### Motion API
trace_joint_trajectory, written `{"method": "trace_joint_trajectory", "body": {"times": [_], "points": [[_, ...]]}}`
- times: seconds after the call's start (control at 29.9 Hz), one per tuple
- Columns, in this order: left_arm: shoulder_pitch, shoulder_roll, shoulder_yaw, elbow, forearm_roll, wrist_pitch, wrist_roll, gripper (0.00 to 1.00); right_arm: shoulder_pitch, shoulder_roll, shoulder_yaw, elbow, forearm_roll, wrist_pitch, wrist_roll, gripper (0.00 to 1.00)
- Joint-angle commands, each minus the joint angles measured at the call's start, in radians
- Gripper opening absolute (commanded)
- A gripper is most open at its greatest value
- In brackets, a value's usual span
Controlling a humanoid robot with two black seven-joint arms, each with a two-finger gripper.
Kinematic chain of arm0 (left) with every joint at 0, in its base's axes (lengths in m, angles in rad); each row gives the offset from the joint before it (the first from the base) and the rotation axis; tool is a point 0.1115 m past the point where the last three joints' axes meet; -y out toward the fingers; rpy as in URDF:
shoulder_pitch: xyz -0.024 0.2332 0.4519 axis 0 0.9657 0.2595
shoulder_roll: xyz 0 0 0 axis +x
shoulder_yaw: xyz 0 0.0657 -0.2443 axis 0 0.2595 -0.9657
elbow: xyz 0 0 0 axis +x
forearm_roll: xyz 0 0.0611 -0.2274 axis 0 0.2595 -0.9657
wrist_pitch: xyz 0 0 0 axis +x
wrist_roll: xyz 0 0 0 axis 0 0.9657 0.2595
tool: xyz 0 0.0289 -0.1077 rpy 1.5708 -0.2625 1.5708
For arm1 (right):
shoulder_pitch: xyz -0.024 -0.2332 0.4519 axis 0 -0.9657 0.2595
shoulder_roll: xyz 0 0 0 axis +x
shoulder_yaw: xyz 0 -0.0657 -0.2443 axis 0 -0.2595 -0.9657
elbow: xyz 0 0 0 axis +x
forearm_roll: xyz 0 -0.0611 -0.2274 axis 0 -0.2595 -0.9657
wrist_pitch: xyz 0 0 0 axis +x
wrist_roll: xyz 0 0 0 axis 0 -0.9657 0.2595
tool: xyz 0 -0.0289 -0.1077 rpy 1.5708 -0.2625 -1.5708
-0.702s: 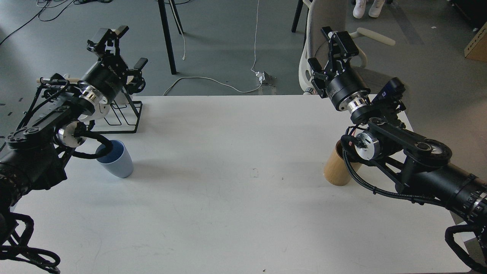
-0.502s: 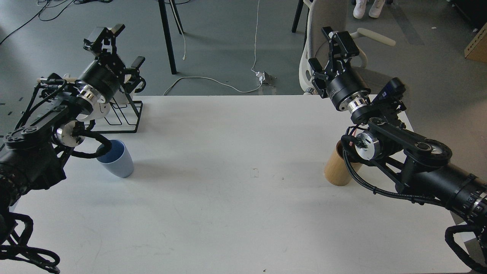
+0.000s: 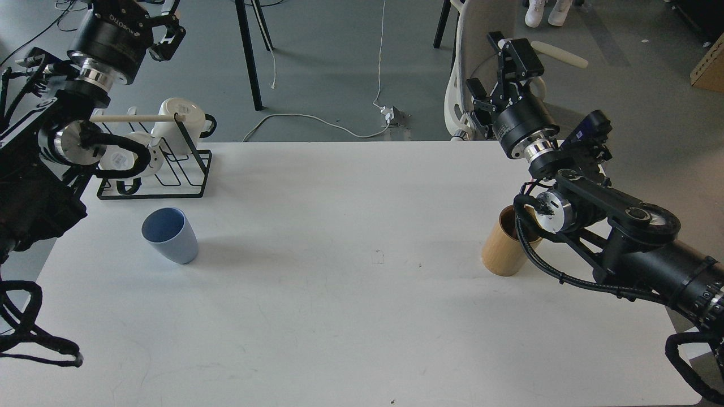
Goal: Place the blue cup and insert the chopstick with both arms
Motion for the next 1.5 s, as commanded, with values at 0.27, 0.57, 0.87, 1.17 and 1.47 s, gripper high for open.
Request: {"method": "trace_joint_trajectory", "body": {"times": [0.27,0.57,0.87,1.17,1.47], "points": [[-0.165,0.586,0.444,-0.535,0.729,0.0,0.0,0.99,-0.014,-0.02,0.001,-0.024,-0.001,0.064,0.0,0.95],[-0.163,0.521,0.725,-0.336,1.277,0.0,0.0,0.99,-0.051,-0.02,0.001,-0.06,-0.001,0.068,0.0,0.95],[0.018,0.297,0.814,-0.046,1.294,0.03,0.0,0.97,-0.06,-0.036,0.001,-0.06,-0.001,0.068,0.0,0.95],[0.027,0.268,0.814,-0.003,1.289,0.045,0.0,0.96,-0.071,-0.048,0.001,-0.057,-0.001,0.068,0.0,0.95],[0.027,0.235,0.814,0.005,1.289,0.097,0.0,0.7,-0.083,-0.05,0.003,-0.055,-0.001,0.068,0.0,0.95]]}}
